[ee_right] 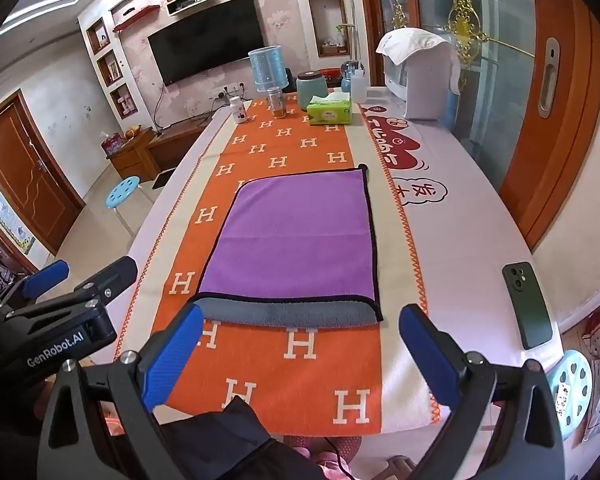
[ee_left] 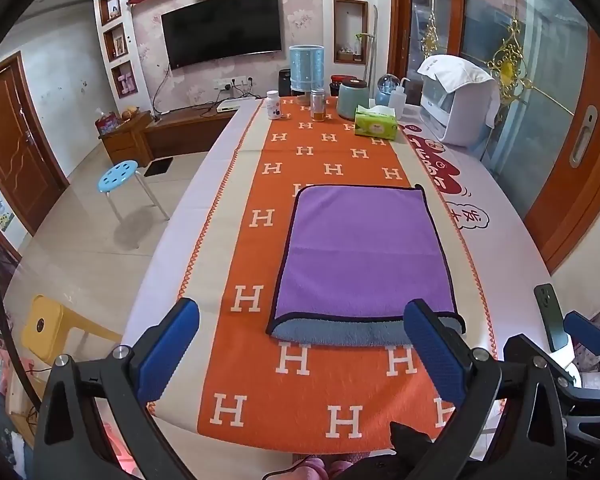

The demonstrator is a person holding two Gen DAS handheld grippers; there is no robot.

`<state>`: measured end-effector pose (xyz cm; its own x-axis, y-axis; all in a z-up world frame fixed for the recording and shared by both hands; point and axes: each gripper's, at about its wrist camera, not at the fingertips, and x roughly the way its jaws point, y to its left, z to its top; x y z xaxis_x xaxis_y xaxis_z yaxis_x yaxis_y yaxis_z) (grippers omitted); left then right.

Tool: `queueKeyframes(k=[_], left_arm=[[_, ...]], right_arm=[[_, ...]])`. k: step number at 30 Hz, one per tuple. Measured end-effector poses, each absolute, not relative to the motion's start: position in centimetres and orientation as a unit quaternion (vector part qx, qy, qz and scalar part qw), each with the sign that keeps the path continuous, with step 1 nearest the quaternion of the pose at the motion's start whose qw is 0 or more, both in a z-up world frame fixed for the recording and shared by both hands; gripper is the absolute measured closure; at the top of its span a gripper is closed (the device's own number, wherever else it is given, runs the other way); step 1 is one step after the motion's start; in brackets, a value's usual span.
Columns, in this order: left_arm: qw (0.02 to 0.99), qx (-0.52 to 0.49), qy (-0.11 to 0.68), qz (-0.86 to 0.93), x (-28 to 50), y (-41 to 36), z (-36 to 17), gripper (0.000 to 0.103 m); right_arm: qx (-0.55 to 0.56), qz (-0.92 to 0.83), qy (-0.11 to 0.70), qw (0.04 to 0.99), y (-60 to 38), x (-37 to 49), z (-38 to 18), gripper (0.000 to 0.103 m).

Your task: Fold towel

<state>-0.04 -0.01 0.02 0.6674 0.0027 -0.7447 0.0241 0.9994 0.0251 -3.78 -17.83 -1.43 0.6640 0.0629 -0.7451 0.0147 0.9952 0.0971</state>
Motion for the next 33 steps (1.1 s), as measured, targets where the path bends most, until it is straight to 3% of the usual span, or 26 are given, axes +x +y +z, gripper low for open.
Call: queueKeyframes(k=[33], left_arm=[[0.918,0.011,0.396,-0.003,-1.1,-0.1,1.7,0.001]], right_arm=[[0.05,0.012,0.413,0.909,-17.7,-4.0,-1.4,0.004]])
